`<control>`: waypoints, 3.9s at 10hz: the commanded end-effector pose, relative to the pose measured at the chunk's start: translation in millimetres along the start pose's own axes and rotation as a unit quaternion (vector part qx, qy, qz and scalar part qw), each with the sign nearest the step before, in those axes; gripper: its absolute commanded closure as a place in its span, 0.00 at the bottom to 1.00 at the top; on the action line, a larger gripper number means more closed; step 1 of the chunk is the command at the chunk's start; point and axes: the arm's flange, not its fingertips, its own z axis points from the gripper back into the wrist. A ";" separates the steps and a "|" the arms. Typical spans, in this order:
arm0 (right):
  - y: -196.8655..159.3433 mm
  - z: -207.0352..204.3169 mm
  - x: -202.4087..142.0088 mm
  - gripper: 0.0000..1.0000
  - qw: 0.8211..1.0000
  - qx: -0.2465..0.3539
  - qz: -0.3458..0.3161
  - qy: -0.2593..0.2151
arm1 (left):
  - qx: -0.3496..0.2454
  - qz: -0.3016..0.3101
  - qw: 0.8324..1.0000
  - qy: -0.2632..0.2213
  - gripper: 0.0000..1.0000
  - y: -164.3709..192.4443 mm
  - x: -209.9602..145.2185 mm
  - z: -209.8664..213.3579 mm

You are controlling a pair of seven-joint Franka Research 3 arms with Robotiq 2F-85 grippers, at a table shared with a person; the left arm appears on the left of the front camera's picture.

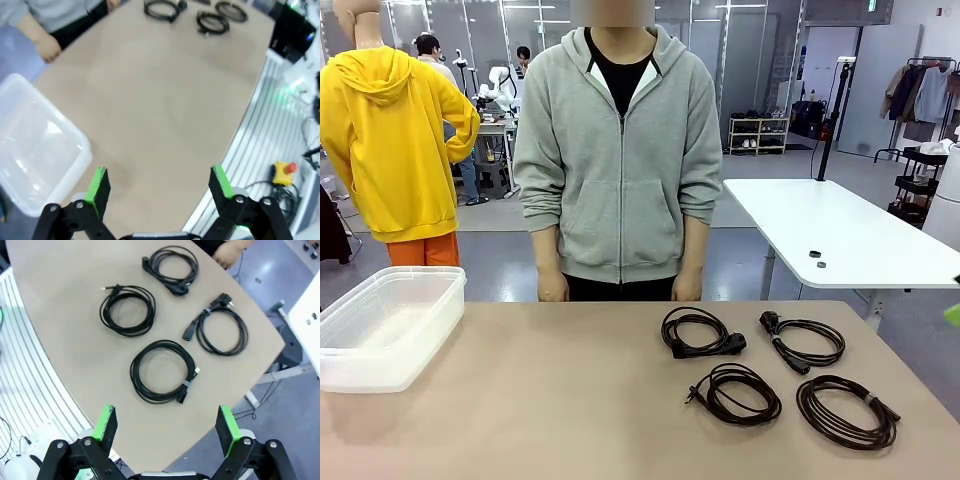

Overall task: Organize and store the cables.
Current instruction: Place the Power Cable into the Organizing box.

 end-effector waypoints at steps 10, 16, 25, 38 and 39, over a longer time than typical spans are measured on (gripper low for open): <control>-12.1 24.4 -50.1 0.00 0.998 0.005 -0.036 -0.044 | 0.031 0.021 0.997 -0.065 0.00 16.5 -39.6 39.5; -12.1 24.4 -50.1 0.00 0.998 0.005 -0.036 -0.044 | 0.031 0.021 0.997 -0.065 0.00 16.5 -39.6 39.5; -11.0 23.3 -48.8 0.00 0.998 0.006 -0.045 -0.041 | 0.031 0.021 0.997 -0.065 0.00 16.5 -39.6 39.5; -47.6 -244.4 144.3 0.00 0.929 -0.040 -0.335 0.154 | 0.031 0.021 0.997 -0.065 0.00 16.5 -39.6 39.5; -50.1 -270.0 148.8 0.00 0.921 -0.072 -0.340 0.174 | 0.031 0.021 0.997 -0.065 0.00 16.5 -39.6 39.5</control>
